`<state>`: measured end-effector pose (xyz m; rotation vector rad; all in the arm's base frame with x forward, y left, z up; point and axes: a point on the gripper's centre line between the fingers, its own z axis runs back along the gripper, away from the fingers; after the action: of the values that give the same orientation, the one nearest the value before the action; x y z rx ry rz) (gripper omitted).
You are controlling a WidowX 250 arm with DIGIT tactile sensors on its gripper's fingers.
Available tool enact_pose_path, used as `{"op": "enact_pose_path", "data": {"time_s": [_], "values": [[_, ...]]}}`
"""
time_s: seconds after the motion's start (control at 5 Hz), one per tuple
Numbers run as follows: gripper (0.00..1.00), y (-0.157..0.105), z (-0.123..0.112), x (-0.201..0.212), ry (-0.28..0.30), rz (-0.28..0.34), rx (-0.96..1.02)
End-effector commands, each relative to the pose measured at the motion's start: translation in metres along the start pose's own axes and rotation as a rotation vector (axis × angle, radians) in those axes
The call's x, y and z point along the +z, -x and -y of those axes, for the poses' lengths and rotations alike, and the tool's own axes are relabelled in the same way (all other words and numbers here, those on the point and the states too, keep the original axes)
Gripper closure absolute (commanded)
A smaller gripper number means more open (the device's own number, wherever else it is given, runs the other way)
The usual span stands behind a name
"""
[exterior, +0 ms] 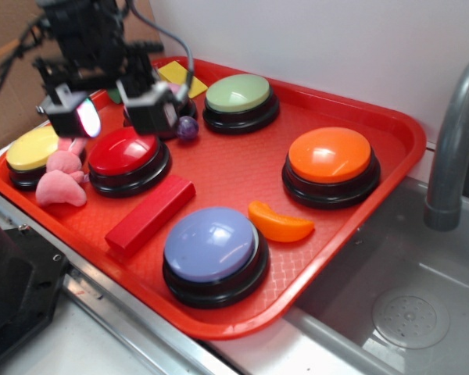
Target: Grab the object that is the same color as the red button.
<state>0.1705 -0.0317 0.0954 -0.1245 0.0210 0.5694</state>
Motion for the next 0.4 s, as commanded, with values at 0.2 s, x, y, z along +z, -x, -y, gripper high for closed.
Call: {"op": "enact_pose_path", "data": {"time_s": [0.2], "values": [[0.00, -0.007, -0.009, -0.071, -0.009, 0.047, 0.205]]}}
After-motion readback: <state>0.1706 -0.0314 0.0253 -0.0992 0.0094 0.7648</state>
